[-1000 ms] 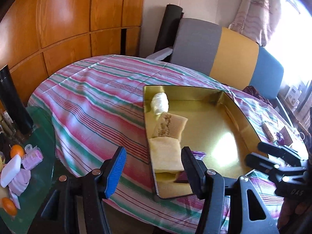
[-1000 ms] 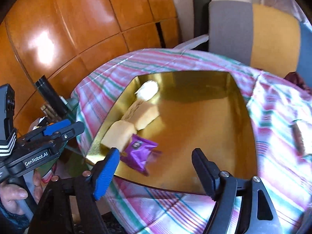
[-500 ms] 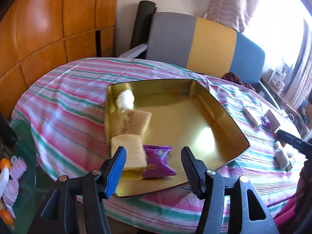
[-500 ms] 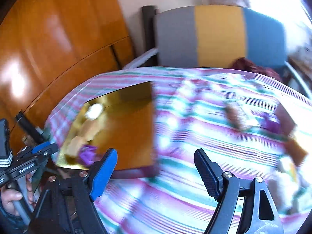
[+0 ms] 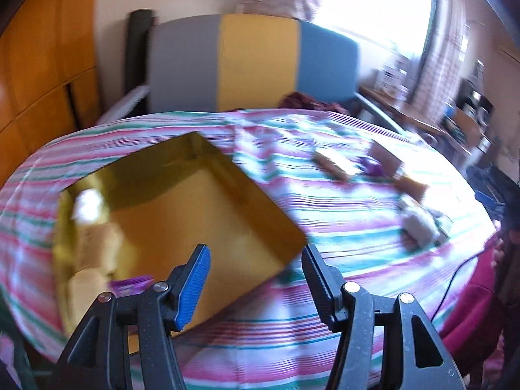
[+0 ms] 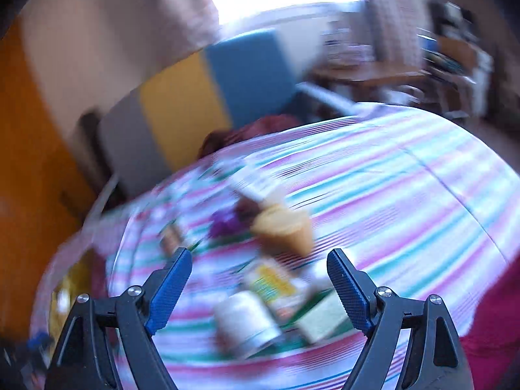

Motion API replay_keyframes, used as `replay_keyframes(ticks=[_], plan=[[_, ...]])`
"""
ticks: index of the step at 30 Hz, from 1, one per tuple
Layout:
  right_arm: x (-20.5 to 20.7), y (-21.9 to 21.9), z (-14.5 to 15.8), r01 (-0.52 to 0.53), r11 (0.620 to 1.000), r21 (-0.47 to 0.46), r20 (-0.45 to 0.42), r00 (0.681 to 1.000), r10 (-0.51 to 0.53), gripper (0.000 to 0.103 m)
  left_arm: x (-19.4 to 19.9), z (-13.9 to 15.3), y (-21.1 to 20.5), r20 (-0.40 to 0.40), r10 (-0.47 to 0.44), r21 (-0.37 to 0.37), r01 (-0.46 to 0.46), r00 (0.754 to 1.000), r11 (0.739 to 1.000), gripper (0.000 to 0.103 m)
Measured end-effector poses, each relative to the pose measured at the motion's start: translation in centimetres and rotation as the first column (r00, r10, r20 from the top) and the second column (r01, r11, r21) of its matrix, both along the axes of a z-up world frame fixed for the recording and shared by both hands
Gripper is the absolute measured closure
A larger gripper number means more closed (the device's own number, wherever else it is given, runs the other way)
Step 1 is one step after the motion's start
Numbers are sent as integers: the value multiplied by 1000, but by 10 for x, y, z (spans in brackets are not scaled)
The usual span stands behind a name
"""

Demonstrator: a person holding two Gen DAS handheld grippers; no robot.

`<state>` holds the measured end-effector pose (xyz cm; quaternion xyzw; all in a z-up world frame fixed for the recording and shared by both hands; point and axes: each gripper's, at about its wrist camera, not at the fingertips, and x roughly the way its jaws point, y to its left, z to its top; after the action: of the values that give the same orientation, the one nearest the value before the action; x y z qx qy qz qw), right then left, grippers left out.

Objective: Organize objects
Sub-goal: 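Move the left gripper to the items and grasp the white rolled towel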

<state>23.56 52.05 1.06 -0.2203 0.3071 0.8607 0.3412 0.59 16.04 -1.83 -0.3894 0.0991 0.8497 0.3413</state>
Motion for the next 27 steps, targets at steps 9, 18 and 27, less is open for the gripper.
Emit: replay_keyframes(ticks=[9, 18, 27], plan=[[31, 23, -5, 123, 986, -110, -163, 977, -139, 13, 22, -33, 98, 225, -226, 22, 227, 948, 974, 44], [26, 18, -8, 76, 990, -115, -158, 983, -94, 13, 41, -53, 180, 396, -315, 70, 313, 863, 947, 44], [28, 23, -13, 71, 984, -161, -193, 976, -102, 12, 45, -68, 237, 477, -286, 106, 268, 831, 957, 27]])
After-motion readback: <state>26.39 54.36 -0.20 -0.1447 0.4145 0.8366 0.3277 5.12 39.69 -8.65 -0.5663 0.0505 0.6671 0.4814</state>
